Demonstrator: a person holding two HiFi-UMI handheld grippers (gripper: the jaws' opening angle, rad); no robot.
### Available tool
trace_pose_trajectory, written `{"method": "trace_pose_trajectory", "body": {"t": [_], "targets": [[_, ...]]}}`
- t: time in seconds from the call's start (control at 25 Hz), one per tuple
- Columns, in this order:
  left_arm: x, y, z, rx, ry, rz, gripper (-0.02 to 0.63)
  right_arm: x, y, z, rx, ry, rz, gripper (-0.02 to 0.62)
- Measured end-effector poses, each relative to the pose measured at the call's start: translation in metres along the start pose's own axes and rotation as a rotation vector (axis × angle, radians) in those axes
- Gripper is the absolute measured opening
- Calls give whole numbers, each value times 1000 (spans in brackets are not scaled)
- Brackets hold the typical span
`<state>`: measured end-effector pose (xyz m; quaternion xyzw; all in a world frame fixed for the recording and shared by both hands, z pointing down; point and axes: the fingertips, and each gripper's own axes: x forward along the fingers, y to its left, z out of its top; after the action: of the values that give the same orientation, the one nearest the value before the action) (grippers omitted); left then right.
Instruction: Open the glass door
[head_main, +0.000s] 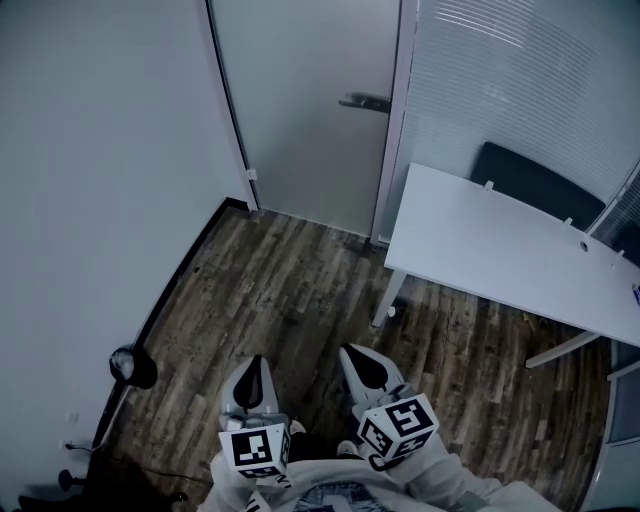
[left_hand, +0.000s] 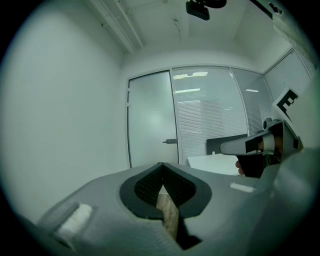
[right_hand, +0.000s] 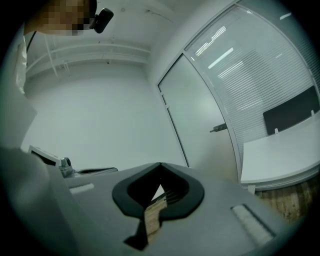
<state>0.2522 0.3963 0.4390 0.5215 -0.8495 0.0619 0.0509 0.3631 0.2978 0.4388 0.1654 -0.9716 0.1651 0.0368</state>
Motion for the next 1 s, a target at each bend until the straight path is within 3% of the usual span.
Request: {"method": "trace_pose_trajectory", "body": {"t": [0.32,0.72,1.0], "targets": [[67,54,0,-15,-19,6,3,83,-11,0,-15,10,-12,5],[177,192,22,28,-29,21,3,252,8,26,-13,-13,-19,5],[230,246,24,14,-28,8,3,335,13,28,-13,10,-22,5]]}}
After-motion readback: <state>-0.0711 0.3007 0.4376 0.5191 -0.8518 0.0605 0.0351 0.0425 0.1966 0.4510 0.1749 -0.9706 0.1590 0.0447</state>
